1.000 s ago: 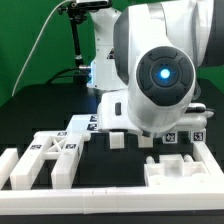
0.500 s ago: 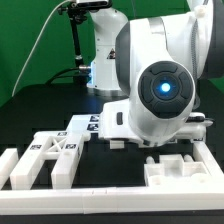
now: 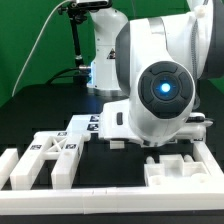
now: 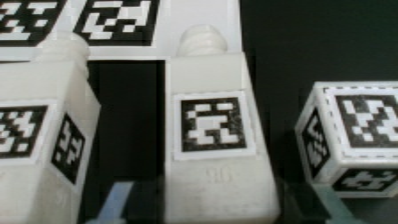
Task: Assemble chair
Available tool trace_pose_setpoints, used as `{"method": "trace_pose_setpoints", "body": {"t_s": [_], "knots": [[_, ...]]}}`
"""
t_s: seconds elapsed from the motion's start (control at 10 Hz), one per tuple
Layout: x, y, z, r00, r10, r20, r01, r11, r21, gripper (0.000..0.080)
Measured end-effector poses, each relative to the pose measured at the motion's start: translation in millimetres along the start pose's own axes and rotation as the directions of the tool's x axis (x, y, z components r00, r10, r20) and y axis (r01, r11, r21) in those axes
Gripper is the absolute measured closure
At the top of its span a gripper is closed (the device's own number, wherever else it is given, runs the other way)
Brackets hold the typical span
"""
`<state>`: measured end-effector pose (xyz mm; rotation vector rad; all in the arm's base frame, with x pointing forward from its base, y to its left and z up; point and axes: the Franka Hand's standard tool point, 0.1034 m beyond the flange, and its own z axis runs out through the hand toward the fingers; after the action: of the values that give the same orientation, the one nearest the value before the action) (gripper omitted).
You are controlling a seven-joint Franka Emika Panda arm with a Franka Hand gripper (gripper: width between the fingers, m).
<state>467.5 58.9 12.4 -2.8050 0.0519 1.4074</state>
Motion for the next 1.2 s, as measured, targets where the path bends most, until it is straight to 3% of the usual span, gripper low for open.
{"method": "trace_pose_setpoints", "body": {"t_s": [0.4,0.5,0.6,0.7,0.8,1.0,1.2], "knots": [[-1.2,-0.1,-1.6,1.000,-0.001,0.004,0.001,1.000,0.000,0.0517],[-8.7,-1.6,-18.1,1.000,-0.008,0.018,0.008,1.000,-0.002,0.0517],[-13.2,-3.7,-42.5,1.000,-0.016,-0.001,0.016,1.000,-0.001,0.0517],[-23.8,-7.1,-74.9,0.999,-0.025,-0.045,0.025,1.000,-0.001,0.0517],[-40.4,-8.4,-97.5,0.999,-0.034,-0.036,0.034,0.999,-0.002,0.0517],[-31.9,-11.8,-114.3,0.980,-0.036,-0.197,0.037,0.999,0.006,0.0515],[-35.2,-10.8,-111.8,0.956,-0.031,-0.293,0.036,0.999,0.013,0.0515]]}}
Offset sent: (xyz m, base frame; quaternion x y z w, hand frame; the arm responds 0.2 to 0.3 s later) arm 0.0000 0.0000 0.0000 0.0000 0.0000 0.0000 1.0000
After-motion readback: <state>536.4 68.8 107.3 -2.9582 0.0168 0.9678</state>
